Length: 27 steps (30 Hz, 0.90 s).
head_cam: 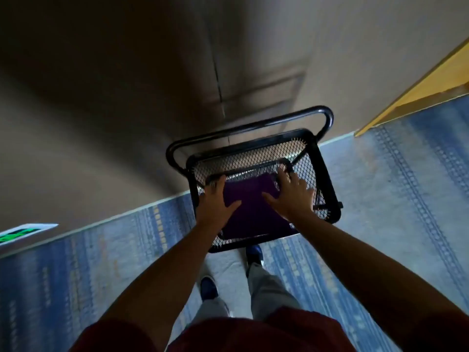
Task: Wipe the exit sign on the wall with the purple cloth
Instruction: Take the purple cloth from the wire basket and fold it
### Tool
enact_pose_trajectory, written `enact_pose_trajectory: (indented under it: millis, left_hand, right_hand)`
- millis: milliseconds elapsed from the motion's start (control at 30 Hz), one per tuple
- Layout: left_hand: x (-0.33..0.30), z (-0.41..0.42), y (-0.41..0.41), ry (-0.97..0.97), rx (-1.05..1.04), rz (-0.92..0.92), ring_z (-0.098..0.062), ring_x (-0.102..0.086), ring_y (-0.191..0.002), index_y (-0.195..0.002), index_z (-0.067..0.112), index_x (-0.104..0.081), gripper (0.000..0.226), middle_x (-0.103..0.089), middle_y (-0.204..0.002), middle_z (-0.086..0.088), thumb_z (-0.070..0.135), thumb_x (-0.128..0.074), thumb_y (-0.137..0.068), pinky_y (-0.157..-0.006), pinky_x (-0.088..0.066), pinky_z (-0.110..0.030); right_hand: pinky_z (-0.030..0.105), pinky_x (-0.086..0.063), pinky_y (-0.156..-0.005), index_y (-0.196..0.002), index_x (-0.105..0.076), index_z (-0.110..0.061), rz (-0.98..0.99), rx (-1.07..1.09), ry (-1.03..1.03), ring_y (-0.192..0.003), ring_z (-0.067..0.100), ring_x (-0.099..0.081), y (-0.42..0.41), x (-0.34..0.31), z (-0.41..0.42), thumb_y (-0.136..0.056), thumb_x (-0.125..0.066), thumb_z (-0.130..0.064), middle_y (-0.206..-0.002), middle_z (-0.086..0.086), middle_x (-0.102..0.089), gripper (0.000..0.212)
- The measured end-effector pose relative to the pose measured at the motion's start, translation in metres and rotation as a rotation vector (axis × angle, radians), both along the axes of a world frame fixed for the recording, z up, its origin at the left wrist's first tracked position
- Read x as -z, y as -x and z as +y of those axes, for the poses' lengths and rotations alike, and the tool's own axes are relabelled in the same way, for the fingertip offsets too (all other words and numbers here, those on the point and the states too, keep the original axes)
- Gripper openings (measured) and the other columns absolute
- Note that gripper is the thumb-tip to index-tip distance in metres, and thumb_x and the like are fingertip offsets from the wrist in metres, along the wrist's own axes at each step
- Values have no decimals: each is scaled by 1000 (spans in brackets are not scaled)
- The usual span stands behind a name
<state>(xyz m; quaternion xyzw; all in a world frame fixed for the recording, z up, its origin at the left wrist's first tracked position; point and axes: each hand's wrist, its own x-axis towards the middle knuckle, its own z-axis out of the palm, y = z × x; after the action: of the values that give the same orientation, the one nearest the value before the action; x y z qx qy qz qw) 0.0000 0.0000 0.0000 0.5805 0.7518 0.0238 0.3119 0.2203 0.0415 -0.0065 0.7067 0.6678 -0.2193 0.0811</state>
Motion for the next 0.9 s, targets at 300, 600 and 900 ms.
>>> enact_pose_trajectory:
  millis: [300,600,900]
  left_hand:
    - [21,-12,-29,158,-507,-212,-40,-52,-134,-160,20,-27,89,-38,-153,-20,42,-77,-90,-107,-51,-51]
    - [9,6,-18,61,-450,-458,-34,-61,-125,-155,29,-39,75,-57,-145,-12,4,-70,-92,-104,-54,-44]
    - [-51,14,20,-199,-389,-681,-18,-63,-101,-123,27,-58,52,-62,-117,0,-6,-67,-84,-79,-58,-22]
  right_hand:
    - [57,-53,-97,-146,-36,-18,263,199,170,-127,36,-54,13,22,-10,-76,-82,-47,-141,15,-51,89]
    - [44,-61,-82,-115,-67,-10,429,145,271,-86,26,-71,13,15,-4,-85,-76,-20,-101,13,-73,33]
    - [29,-44,-77,-101,-67,-9,859,299,173,-86,22,-62,13,-44,13,-80,-81,-8,-95,6,-70,26]
